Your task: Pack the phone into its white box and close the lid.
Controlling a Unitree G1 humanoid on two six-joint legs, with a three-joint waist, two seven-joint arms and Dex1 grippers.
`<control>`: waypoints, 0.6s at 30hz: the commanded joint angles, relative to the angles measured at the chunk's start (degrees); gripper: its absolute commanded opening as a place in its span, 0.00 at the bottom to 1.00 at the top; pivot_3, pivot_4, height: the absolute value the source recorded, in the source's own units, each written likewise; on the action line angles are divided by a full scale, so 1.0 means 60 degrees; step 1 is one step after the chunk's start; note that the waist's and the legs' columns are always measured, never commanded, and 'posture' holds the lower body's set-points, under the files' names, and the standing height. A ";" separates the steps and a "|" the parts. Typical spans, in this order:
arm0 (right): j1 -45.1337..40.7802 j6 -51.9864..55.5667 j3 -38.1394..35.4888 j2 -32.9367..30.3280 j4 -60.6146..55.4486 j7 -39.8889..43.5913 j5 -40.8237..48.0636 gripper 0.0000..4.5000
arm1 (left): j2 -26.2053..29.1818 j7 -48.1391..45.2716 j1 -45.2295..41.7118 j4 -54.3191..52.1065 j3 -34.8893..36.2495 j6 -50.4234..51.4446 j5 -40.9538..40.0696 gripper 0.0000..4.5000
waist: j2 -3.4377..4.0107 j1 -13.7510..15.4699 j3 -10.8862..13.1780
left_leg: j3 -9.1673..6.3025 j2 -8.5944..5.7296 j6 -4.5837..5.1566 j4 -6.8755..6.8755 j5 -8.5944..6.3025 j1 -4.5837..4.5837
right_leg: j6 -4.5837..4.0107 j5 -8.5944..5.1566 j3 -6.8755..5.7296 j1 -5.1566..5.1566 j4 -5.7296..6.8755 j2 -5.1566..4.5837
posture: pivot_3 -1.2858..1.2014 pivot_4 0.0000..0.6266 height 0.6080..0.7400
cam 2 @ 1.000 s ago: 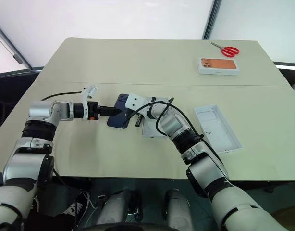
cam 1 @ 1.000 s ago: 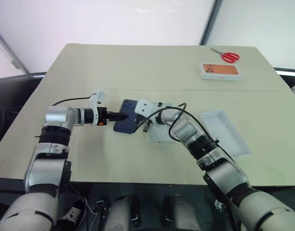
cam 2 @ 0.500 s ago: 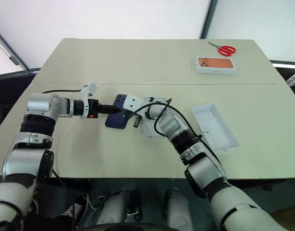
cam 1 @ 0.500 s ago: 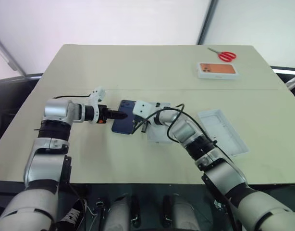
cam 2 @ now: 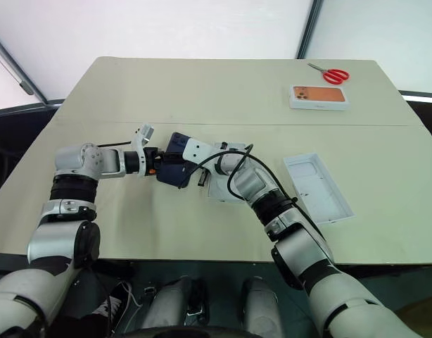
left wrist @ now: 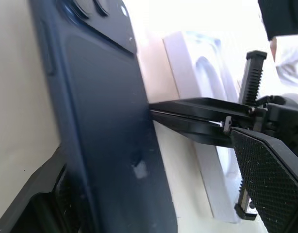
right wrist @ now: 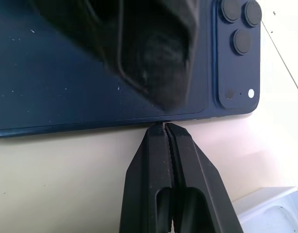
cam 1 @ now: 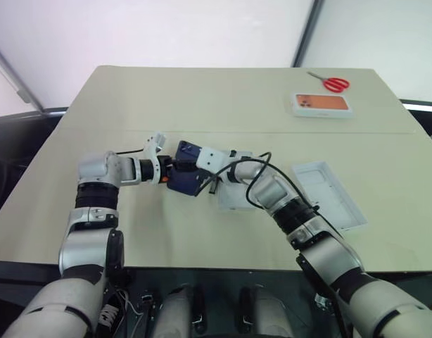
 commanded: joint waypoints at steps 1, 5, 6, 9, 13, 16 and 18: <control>-0.0108 -0.0131 0.0029 0.0179 -0.0127 -0.0030 0.0017 0.01 | -0.0112 0.0107 0.0256 0.0256 -0.0417 0.0196 -0.0035 0.98 | 0.0000 -0.0002 0.0000 | 0.0000 0.0000 0.0000 0.0000 0.0000 0.0000 | 0.0001 0.0000 0.0000 0.0000 0.0000 0.0001 | 0.52 0.24 0.98; -0.0141 -0.0184 0.0010 0.0165 -0.0098 -0.0040 0.0018 0.01 | -0.0015 0.0249 0.0245 0.0479 0.0091 0.0123 -0.0268 0.98 | 0.0000 -0.0007 0.0001 | 0.0000 0.0002 -0.0001 -0.0003 -0.0001 0.0000 | 0.0001 -0.0001 0.0002 -0.0005 -0.0001 0.0002 | 0.52 0.24 0.98; -0.0132 -0.0194 0.0008 0.0143 -0.0110 -0.0031 0.0015 0.01 | 0.0032 0.0199 0.0349 0.0368 0.0104 0.0037 -0.0314 0.98 | -0.0001 -0.0010 0.0001 | 0.0000 0.0002 -0.0001 -0.0003 0.0000 0.0000 | 0.0000 -0.0002 0.0003 -0.0006 -0.0002 0.0002 | 0.52 0.24 0.98; -0.0078 -0.0226 0.0032 0.0058 -0.0159 0.0008 -0.0016 0.00 | 0.0160 0.0147 0.0646 0.0174 0.0140 0.0118 -0.0514 0.92 | -0.0001 -0.0046 0.0002 | 0.0002 0.0002 -0.0002 -0.0007 -0.0001 0.0000 | 0.0001 -0.0002 0.0009 -0.0011 -0.0004 -0.0009 | 0.52 0.24 0.98; -0.0065 -0.0217 0.0030 0.0036 -0.0166 0.0017 -0.0023 0.00 | 0.0211 0.0226 0.0805 -0.0020 0.0206 0.0255 -0.0711 0.59 | -0.0002 -0.0073 0.0004 | 0.0008 0.0003 -0.0003 -0.0018 0.0000 -0.0001 | -0.0001 -0.0003 0.0011 -0.0019 -0.0005 -0.0007 | 0.52 0.24 0.98; -0.0067 -0.0235 0.0034 0.0036 -0.0159 0.0017 -0.0031 0.00 | 0.0232 0.0375 0.0866 -0.0065 0.0321 0.0382 -0.0867 0.59 | -0.0006 -0.0065 0.0006 | 0.0008 0.0003 -0.0003 -0.0019 0.0000 -0.0003 | -0.0002 -0.0003 0.0011 -0.0020 -0.0006 -0.0006 | 0.52 0.24 0.98; -0.0066 -0.0242 0.0039 0.0039 -0.0163 0.0011 -0.0040 0.00 | 0.0234 0.0428 0.0903 -0.0081 0.0395 0.0433 -0.0965 0.59 | -0.0006 -0.0073 0.0007 | 0.0008 0.0003 -0.0003 -0.0019 0.0000 -0.0003 | -0.0002 -0.0003 0.0011 -0.0020 -0.0008 -0.0007 | 0.52 0.24 0.98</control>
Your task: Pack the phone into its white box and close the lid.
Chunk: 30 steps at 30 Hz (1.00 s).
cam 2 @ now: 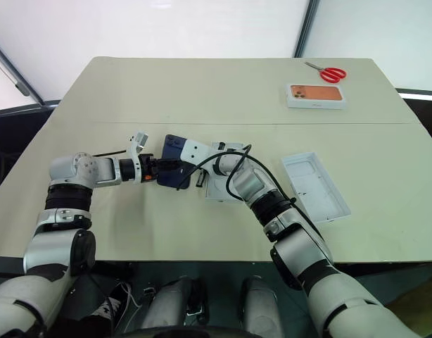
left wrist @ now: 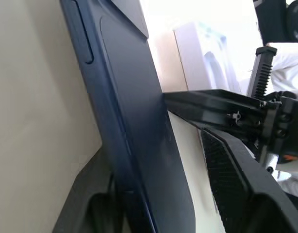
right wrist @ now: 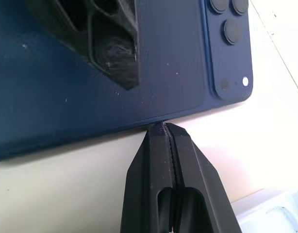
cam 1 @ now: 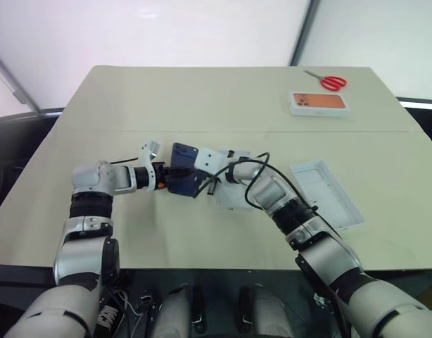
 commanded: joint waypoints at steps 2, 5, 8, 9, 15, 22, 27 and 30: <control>-0.0066 -0.0139 0.0038 0.0049 -0.0169 0.0013 -0.0025 0.00 | -0.0045 0.0205 0.0290 -0.0047 0.0002 0.0383 -0.0215 0.59 | 0.0000 -0.0011 0.0001 | 0.0000 0.0000 -0.0001 -0.0003 0.0000 0.0000 | 0.0000 0.0000 0.0000 -0.0003 0.0000 0.0000 | 0.52 0.24 0.98; -0.0060 -0.0168 0.0047 0.0039 -0.0138 -0.0006 -0.0044 0.00 | -0.0078 0.0367 0.0357 -0.0114 0.0114 0.0461 -0.0341 0.53 | 0.0000 -0.0020 0.0002 | 0.0001 0.0000 -0.0002 -0.0004 0.0000 0.0000 | 0.0000 0.0000 0.0001 -0.0004 0.0000 -0.0001 | 0.52 0.24 0.98; -0.0014 -0.0184 0.0059 0.0028 -0.0165 -0.0003 -0.0061 0.00 | -0.0147 0.0529 0.0411 -0.0131 0.0290 0.0497 -0.0484 0.30 | 0.0000 -0.0037 0.0003 | 0.0001 0.0000 -0.0002 -0.0006 0.0000 0.0000 | 0.0000 0.0000 0.0002 -0.0006 0.0000 -0.0003 | 0.52 0.24 0.98; 0.0003 -0.0212 0.0064 0.0028 -0.0177 0.0018 -0.0064 0.00 | -0.0172 0.0554 0.0420 -0.0137 0.0360 0.0534 -0.0538 0.18 | -0.0003 -0.0036 0.0004 | 0.0001 0.0000 -0.0002 -0.0008 0.0001 -0.0001 | -0.0001 -0.0001 0.0002 -0.0007 -0.0001 -0.0003 | 0.52 0.24 0.98; 0.0003 -0.0371 0.0014 0.0000 -0.0216 0.0054 -0.0037 0.00 | -0.0287 0.0821 0.0539 -0.0251 0.0988 0.0796 -0.1101 0.07 | -0.0008 -0.0049 0.0005 | -0.0002 0.0000 -0.0005 -0.0014 0.0002 -0.0002 | -0.0001 0.0000 0.0002 -0.0010 -0.0002 -0.0009 | 0.52 0.24 0.98; 0.0210 0.0478 -0.1118 0.0218 -0.1068 0.0927 0.1586 0.00 | -0.0372 0.1146 0.0728 -0.0551 0.1878 0.0986 -0.1772 0.07 | -0.0022 -0.0099 0.0019 | -0.0002 -0.0003 -0.0008 -0.0028 0.0005 -0.0004 | -0.0001 0.0000 0.0001 -0.0011 -0.0007 -0.0010 | 0.52 0.24 0.98; 0.0255 0.1700 -0.1868 0.0075 -0.1951 0.1612 0.2722 0.40 | -0.0253 0.1174 0.0843 -0.0617 0.2589 0.1154 -0.2275 0.06 | -0.0027 -0.0194 0.0035 | -0.0005 0.0000 -0.0009 -0.0032 0.0007 -0.0020 | -0.0001 0.0000 0.0000 -0.0027 -0.0007 -0.0006 | 0.52 0.24 0.98; 0.0510 0.2521 -0.2061 -0.0507 -0.3103 0.2366 0.3383 0.60 | -0.0186 0.1186 0.0879 -0.0809 0.2796 0.1182 -0.2470 0.06 | -0.0034 -0.0181 0.0043 | -0.0003 -0.0001 -0.0019 -0.0054 0.0013 -0.0021 | -0.0001 0.0000 0.0001 -0.0039 -0.0012 -0.0006 | 0.52 0.24 0.98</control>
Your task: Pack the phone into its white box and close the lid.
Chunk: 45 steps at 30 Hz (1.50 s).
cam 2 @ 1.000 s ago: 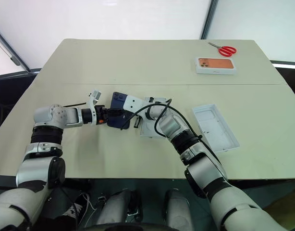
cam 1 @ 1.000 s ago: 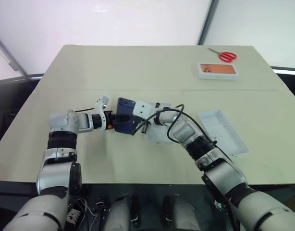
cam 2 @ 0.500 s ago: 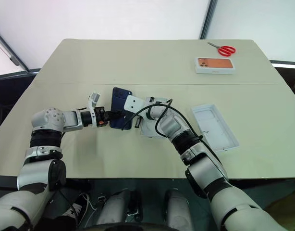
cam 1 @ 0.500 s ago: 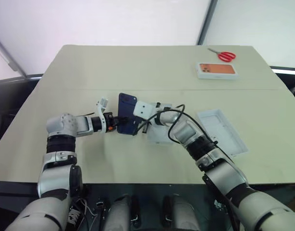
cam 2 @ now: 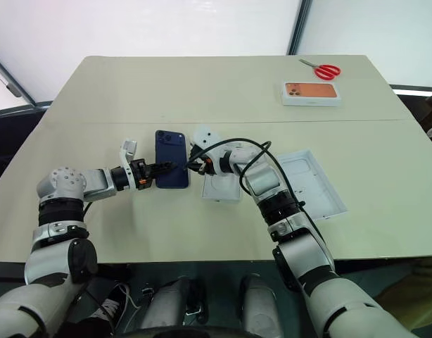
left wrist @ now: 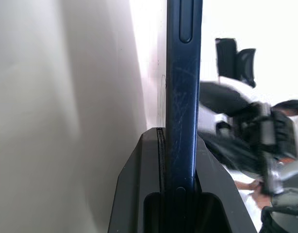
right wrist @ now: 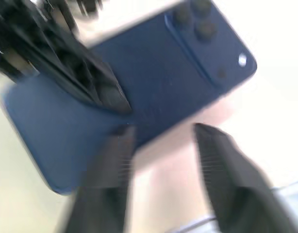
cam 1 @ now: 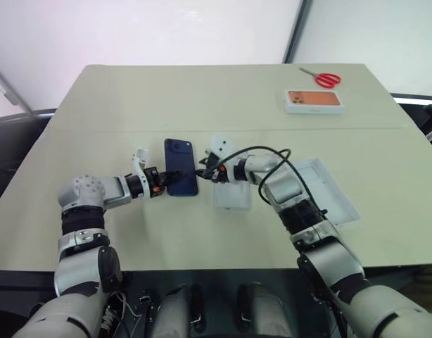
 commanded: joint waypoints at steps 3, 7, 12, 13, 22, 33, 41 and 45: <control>0.0527 0.0965 -0.0279 -0.1307 -0.2518 0.1620 0.1321 0.60 | 0.0196 -0.0068 0.0056 -0.0729 0.0464 0.0186 -0.0764 0.06 | -0.0018 0.0049 0.0013 | -0.0002 -0.0016 -0.0002 -0.0029 0.0002 -0.0001 | 0.0000 0.0001 -0.0003 -0.0003 -0.0020 -0.0013 | 0.52 0.24 0.98; 0.1267 0.1100 0.0035 -0.2855 -0.3754 0.2744 0.1626 0.60 | 0.0184 0.0077 0.0073 -0.1028 0.0499 0.0138 -0.0844 0.06 | -0.0051 0.0081 0.0035 | -0.0004 -0.0020 -0.0003 -0.0037 0.0001 -0.0005 | 0.0000 0.0002 -0.0008 -0.0002 -0.0041 -0.0022 | 0.52 0.24 0.98; 0.1901 0.1120 0.0506 -0.4061 -0.4541 0.3308 0.1593 0.60 | 0.0093 0.0093 0.0200 -0.1478 0.0424 0.0314 -0.1144 0.06 | -0.0063 0.0046 0.0054 | -0.0005 -0.0021 -0.0004 -0.0044 0.0001 -0.0006 | -0.0002 0.0004 -0.0012 -0.0008 -0.0048 -0.0028 | 0.52 0.24 0.98; 0.2055 0.0732 0.0720 -0.4245 -0.4454 0.3211 0.1248 0.60 | 0.0052 0.0113 0.0270 -0.1509 0.0411 0.0330 -0.1167 0.06 | -0.0066 0.0031 0.0055 | -0.0005 -0.0020 -0.0005 -0.0047 0.0001 -0.0006 | -0.0002 0.0004 -0.0012 -0.0009 -0.0048 -0.0028 | 0.52 0.24 0.98; 0.2557 0.0106 0.1081 -0.4219 -0.4355 0.2566 0.0816 0.60 | -0.0064 0.0298 0.0404 -0.1658 0.0321 0.0279 -0.1306 0.06 | -0.0080 0.0092 0.0070 | -0.0004 -0.0019 -0.0012 -0.0047 0.0006 -0.0007 | -0.0004 0.0006 -0.0014 -0.0009 -0.0052 -0.0028 | 0.52 0.24 0.98; 0.2677 0.0197 0.1274 -0.4178 -0.4287 0.2404 0.0849 0.30 | -0.0123 0.0299 0.0513 -0.1854 0.0149 0.0340 -0.1353 0.06 | -0.0082 0.0307 0.0070 | -0.0006 -0.0019 -0.0012 -0.0045 0.0006 -0.0011 | -0.0013 0.0011 -0.0017 -0.0010 -0.0065 -0.0032 | 0.52 0.24 0.98; 0.2651 0.0276 0.1408 -0.3989 -0.4339 0.2237 0.0825 0.21 | -0.0067 0.0271 0.0469 -0.1965 0.0118 0.0374 -0.1432 0.06 | -0.0083 0.0295 0.0069 | -0.0007 -0.0014 -0.0012 -0.0047 0.0006 -0.0014 | -0.0017 0.0014 -0.0023 -0.0005 -0.0083 -0.0027 | 0.52 0.24 0.98; 0.2555 0.0417 0.1736 -0.3226 -0.4258 0.1640 0.0604 0.21 | 0.0030 0.0286 0.0207 -0.1843 0.0174 0.0349 -0.1433 0.06 | -0.0083 0.0253 0.0069 | -0.0007 -0.0009 -0.0014 -0.0046 0.0007 -0.0014 | -0.0019 0.0015 -0.0023 -0.0005 -0.0083 -0.0023 | 0.52 0.24 0.98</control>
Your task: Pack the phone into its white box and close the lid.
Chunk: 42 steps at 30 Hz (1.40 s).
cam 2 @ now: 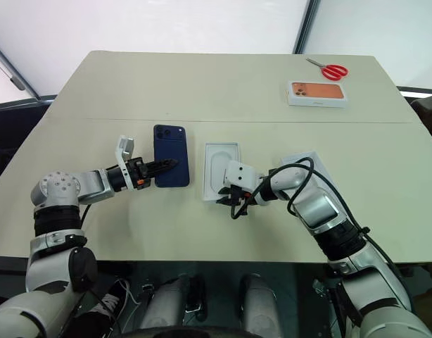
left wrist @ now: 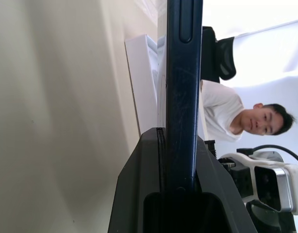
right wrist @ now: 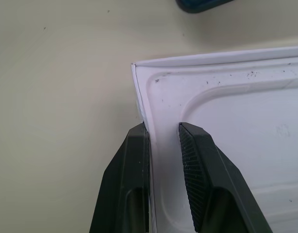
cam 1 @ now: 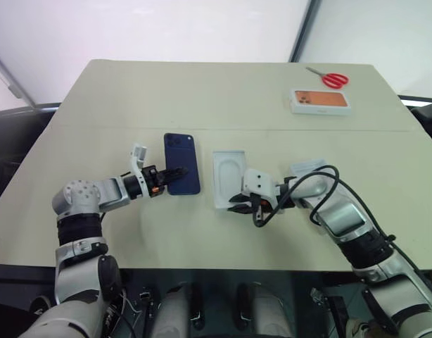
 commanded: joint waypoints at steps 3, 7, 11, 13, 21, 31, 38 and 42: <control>-0.0253 0.0328 0.0446 0.1097 0.0303 -0.0764 -0.0267 0.21 | 0.0231 -0.0039 -0.0644 -0.0119 0.0318 -0.0040 -0.0438 0.06 | -0.0002 -0.0035 -0.0001 | 0.0000 0.0010 -0.0005 0.0000 0.0003 0.0000 | -0.0002 0.0001 0.0000 0.0000 0.0000 0.0013 | 0.52 0.24 0.98; -0.0353 0.0563 0.0557 0.1584 0.0605 -0.0965 -0.0328 0.21 | 0.0405 -0.0131 -0.0858 0.0025 0.0275 -0.0161 -0.0401 0.06 | -0.0003 -0.0071 -0.0002 | 0.0000 0.0022 -0.0013 0.0000 0.0009 0.0000 | -0.0011 0.0006 0.0001 0.0000 -0.0001 0.0031 | 0.52 0.24 0.98; -0.0489 0.0611 0.0436 0.1730 0.0920 -0.0987 -0.0279 0.34 | 0.0429 -0.0099 -0.0857 -0.0304 0.0029 -0.0037 -0.0447 0.06 | -0.0005 -0.0163 -0.0003 | -0.0001 0.0030 -0.0017 0.0000 0.0013 0.0001 | -0.0015 0.0009 0.0002 0.0003 0.0000 0.0047 | 0.52 0.24 0.98; -0.0527 0.0354 0.0624 0.1465 0.0840 -0.0733 -0.0445 0.51 | 0.0413 -0.0117 -0.0817 -0.0382 -0.0044 -0.0032 -0.0487 0.06 | -0.0002 -0.0188 -0.0001 | -0.0003 0.0031 -0.0019 -0.0001 0.0015 0.0001 | -0.0016 0.0010 0.0001 0.0003 0.0000 0.0052 | 0.52 0.24 0.98; -0.0524 0.0946 0.0186 0.0585 -0.0227 0.0088 0.0256 0.73 | 0.0134 -0.0165 -0.0537 -0.0874 -0.0581 0.0119 -0.0602 0.06 | -0.0003 0.0004 -0.0001 | -0.0004 0.0024 -0.0014 -0.0003 0.0018 -0.0003 | -0.0015 0.0010 0.0002 0.0007 -0.0010 0.0053 | 0.52 0.24 0.98; -0.0871 0.1755 -0.2088 -0.0414 -0.0675 0.0457 0.2078 0.73 | -0.0923 0.0021 -0.0700 -0.0912 -0.1262 0.0147 -0.0522 0.06 | -0.0006 0.0048 0.0002 | -0.0013 0.0030 -0.0008 0.0004 0.0021 -0.0018 | -0.0018 0.0011 -0.0002 0.0000 -0.0018 0.0054 | 0.52 0.24 0.98; -0.0636 0.0873 -0.2414 -0.1096 0.0408 -0.0101 0.1529 0.73 | -0.1554 0.0629 -0.0387 -0.0776 -0.1621 -0.0088 -0.0116 0.06 | -0.0008 0.0050 0.0003 | -0.0013 0.0026 0.0008 0.0005 0.0029 -0.0023 | -0.0018 0.0013 -0.0006 0.0002 -0.0025 0.0049 | 0.52 0.24 0.98; -0.0547 0.0891 -0.2386 -0.0954 0.0379 -0.0255 0.1627 0.73 | -0.1636 0.0739 -0.0465 -0.0636 -0.1525 -0.0096 -0.0119 0.06 | -0.0008 0.0028 0.0004 | -0.0011 0.0039 0.0010 0.0003 0.0031 -0.0023 | -0.0020 0.0013 -0.0006 -0.0003 -0.0023 0.0064 | 0.52 0.24 0.98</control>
